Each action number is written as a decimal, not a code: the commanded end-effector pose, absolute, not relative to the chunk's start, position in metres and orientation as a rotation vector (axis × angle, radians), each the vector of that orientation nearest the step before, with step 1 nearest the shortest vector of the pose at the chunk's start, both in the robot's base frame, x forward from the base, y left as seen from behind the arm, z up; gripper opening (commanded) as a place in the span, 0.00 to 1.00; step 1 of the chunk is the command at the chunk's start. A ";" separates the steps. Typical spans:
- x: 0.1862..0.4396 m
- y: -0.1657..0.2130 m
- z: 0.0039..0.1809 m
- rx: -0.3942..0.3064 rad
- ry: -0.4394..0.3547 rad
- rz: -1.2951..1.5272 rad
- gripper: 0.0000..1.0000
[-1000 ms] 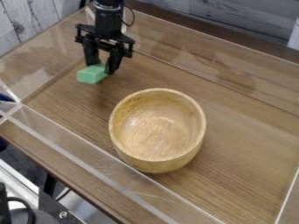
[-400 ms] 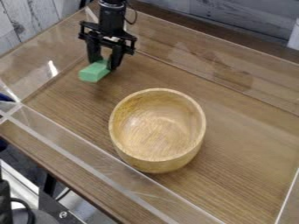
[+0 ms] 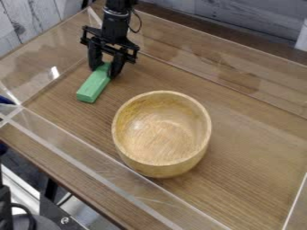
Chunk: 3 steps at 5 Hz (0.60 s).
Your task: Remove the green block from inside the brown bowl and put it on the table
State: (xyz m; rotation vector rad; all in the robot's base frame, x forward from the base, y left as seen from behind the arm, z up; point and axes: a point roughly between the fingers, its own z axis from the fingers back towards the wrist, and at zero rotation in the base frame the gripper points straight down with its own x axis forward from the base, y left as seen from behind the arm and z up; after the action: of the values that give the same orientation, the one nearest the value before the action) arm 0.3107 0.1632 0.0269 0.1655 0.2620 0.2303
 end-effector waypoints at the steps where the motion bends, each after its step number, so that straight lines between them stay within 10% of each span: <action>1: 0.318 0.164 0.061 0.207 0.182 0.223 1.00; 3: 0.318 0.168 0.098 0.242 0.134 0.232 1.00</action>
State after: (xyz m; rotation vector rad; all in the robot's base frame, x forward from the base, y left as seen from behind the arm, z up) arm 0.3090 0.1641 0.0677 0.2112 0.2274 0.2234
